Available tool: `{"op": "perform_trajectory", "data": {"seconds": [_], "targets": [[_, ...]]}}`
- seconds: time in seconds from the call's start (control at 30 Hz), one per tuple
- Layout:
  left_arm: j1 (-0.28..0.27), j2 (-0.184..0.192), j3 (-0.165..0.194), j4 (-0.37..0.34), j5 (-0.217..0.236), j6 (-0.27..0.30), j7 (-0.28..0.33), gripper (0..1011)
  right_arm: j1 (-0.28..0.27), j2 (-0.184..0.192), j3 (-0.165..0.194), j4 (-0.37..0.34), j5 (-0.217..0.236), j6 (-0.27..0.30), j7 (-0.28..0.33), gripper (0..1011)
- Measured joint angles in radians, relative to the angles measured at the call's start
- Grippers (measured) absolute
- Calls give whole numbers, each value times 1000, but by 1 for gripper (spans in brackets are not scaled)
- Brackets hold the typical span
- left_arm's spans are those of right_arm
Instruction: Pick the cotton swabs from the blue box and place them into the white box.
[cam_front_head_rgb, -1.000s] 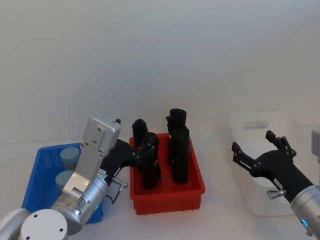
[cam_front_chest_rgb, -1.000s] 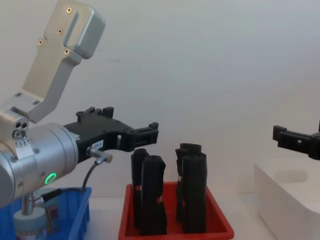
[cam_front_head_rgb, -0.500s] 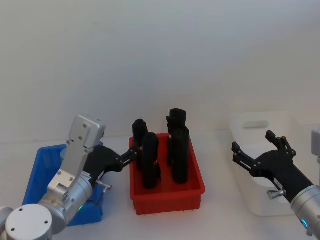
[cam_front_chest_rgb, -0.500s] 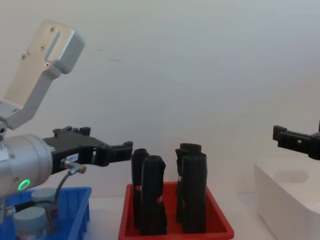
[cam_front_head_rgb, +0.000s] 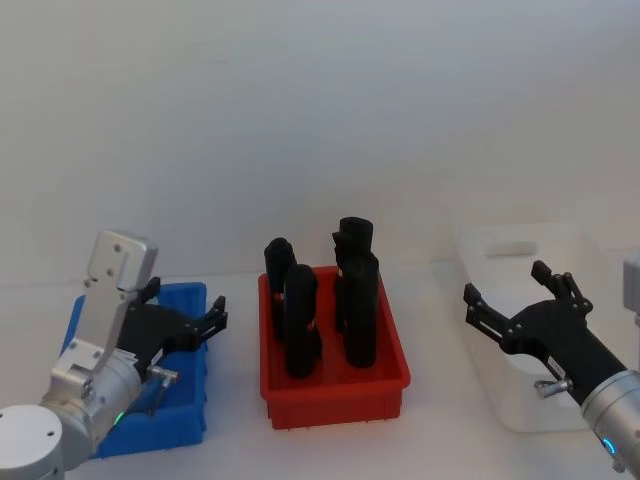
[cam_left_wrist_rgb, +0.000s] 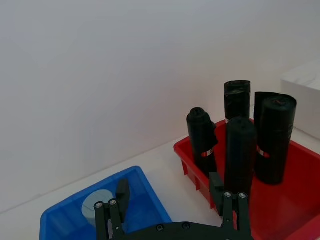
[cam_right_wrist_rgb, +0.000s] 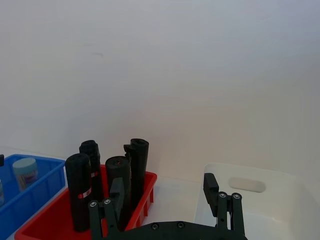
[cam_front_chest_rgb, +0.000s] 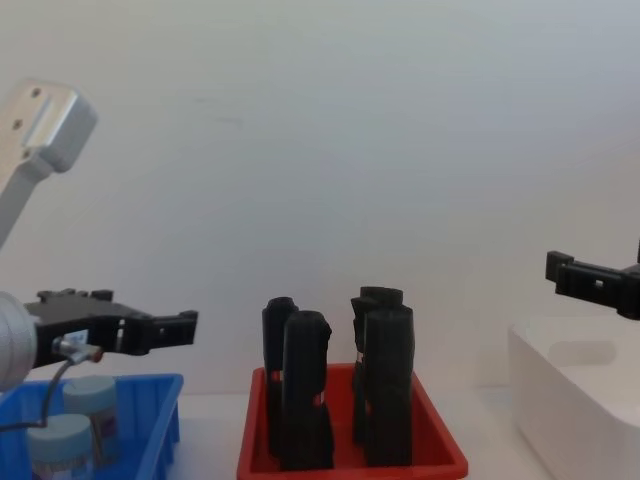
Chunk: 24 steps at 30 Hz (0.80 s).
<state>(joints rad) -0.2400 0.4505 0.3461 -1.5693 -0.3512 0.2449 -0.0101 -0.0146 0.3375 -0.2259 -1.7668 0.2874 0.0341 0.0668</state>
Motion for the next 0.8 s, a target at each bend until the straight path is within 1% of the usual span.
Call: {"op": "perform_trajectory", "data": {"seconds": [0.1, 0.13, 0.33, 0.43, 0.5, 0.8], "targets": [[-1, 7, -13, 15, -23, 12, 0, 1004, 0, 0, 0, 0, 0, 0, 0, 1002], [-1, 7, -13, 15, -23, 12, 0, 1004, 0, 0, 0, 0, 0, 0, 0, 1002], [-10, 14, -33, 51, -55, 33, -5, 1004, 0, 0, 0, 0, 0, 0, 0, 1002], [-15, 15, -38, 63, -63, 43, -10, 1004, 0, 0, 0, 0, 0, 0, 0, 1001], [-23, 15, -44, 84, -70, 56, -17, 1004, 0, 0, 0, 0, 0, 0, 0, 1002], [-53, 9, -54, 151, -75, 82, -42, 1004, 0, 0, 0, 0, 0, 0, 0, 1001]]}}
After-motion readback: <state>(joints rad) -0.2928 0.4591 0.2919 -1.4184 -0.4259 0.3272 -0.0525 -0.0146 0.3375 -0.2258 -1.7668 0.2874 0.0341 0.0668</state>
